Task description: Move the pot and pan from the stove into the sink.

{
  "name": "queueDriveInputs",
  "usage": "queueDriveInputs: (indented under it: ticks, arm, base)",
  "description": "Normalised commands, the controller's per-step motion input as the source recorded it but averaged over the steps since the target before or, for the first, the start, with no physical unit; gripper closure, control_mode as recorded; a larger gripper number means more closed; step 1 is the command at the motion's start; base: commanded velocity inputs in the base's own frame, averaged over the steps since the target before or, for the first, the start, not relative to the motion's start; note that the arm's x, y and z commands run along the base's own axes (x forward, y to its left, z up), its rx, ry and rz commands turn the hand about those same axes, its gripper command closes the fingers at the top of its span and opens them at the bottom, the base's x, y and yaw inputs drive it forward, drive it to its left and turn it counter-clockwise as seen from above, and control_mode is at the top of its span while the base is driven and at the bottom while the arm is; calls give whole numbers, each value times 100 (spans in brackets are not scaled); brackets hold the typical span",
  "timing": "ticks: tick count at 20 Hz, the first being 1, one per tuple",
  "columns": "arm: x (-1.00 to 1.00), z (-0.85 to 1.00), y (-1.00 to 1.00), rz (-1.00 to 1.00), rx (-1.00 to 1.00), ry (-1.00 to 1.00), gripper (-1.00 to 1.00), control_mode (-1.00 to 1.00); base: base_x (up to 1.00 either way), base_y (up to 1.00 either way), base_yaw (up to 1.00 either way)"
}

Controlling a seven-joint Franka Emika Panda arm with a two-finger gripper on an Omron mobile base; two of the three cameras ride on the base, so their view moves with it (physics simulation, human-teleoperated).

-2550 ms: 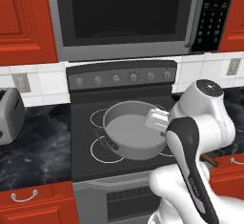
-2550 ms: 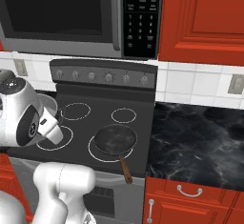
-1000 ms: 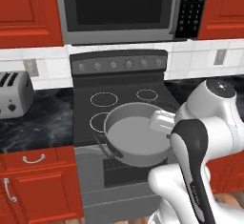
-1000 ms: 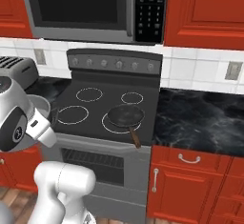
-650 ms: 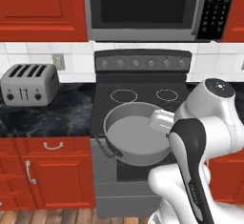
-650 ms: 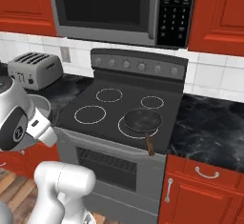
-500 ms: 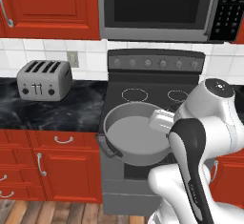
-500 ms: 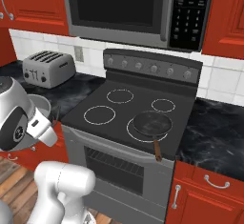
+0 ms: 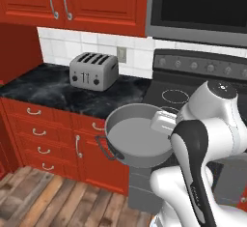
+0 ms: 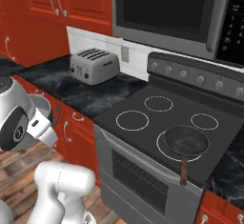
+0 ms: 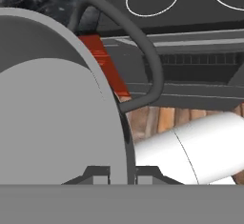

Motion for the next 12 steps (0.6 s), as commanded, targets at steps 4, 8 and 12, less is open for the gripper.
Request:
queueDriveInputs:
  ticks: [4, 8, 12]
  arm:
    - [0, 0, 0, 0, 0, 0, 100, 100]
    - [0, 0, 0, 0, 0, 0, 100, 100]
    - [0, 0, 0, 0, 0, 0, 100, 100]
  base:
    - [-7, 0, 50]
    - [-6, -1, 48]
    - [0, -5, 46]
